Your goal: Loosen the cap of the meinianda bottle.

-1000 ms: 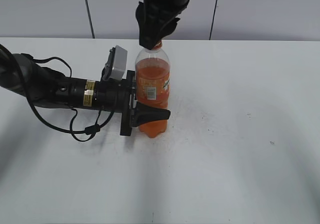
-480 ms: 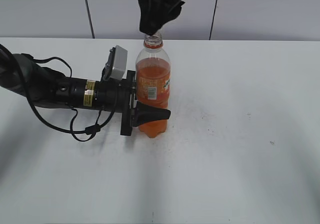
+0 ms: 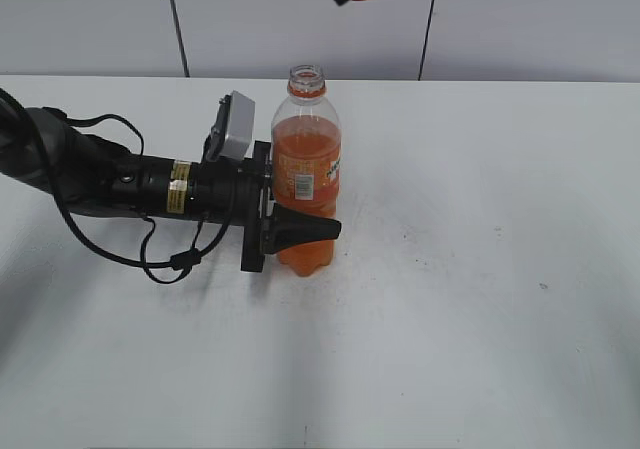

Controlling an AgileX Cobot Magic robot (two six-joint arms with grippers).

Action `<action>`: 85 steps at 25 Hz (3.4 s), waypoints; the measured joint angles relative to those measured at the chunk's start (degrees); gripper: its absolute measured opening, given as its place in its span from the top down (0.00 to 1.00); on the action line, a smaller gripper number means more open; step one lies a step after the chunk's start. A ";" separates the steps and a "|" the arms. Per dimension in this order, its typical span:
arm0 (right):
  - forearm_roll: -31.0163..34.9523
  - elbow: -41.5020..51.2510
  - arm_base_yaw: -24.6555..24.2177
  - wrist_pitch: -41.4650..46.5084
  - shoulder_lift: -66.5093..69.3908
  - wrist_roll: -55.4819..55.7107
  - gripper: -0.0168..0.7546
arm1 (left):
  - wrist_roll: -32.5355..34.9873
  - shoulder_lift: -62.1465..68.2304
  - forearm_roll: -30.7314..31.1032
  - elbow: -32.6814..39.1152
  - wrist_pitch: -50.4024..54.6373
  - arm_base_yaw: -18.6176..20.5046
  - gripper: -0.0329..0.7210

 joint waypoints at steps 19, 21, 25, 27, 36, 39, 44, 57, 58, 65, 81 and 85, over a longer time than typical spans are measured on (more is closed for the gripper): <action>2.62 50.85 -30.22 -19.18 -17.08 14.13 0.63 | 0.00 0.00 0.00 0.00 0.00 0.00 0.43; 2.62 54.69 -30.48 -22.85 -17.08 14.66 0.63 | -0.06 0.00 0.00 0.00 0.00 0.00 0.43; 2.62 57.47 -30.48 -28.41 -14.40 15.31 0.63 | -0.06 0.00 0.00 0.00 0.00 0.00 0.43; 3.19 57.59 -30.48 -31.06 -11.60 15.31 0.63 | -0.11 0.00 0.00 0.00 0.00 0.00 0.43; 3.81 57.65 -30.48 -38.99 -2.32 15.47 0.63 | -0.16 0.00 0.00 0.00 0.00 0.00 0.43; 4.33 57.65 -30.48 -40.41 -1.02 15.47 0.63 | -0.16 0.00 0.00 0.00 0.00 0.00 0.43; 4.85 57.46 -30.48 -41.64 0.62 15.52 0.63 | -0.16 0.00 0.00 0.00 0.00 0.00 0.43; 4.90 57.46 -30.51 -41.93 3.04 15.52 0.60 | -0.16 0.00 0.00 0.00 0.00 0.00 0.43; 4.90 57.46 -30.51 -41.93 3.04 15.52 0.55 | -0.16 0.00 0.00 0.00 0.00 0.00 0.43; 6.05 57.46 -30.51 -42.00 3.04 15.70 0.31 | -0.16 0.00 0.00 0.00 0.00 0.00 0.43; 11.61 57.46 -30.51 -40.72 3.04 15.71 0.30 | -0.18 -0.68 1.47 0.00 0.42 0.06 0.13; 12.34 57.46 -30.51 -40.20 2.28 15.76 0.30 | -0.69 -2.57 2.25 0.00 0.42 1.18 0.13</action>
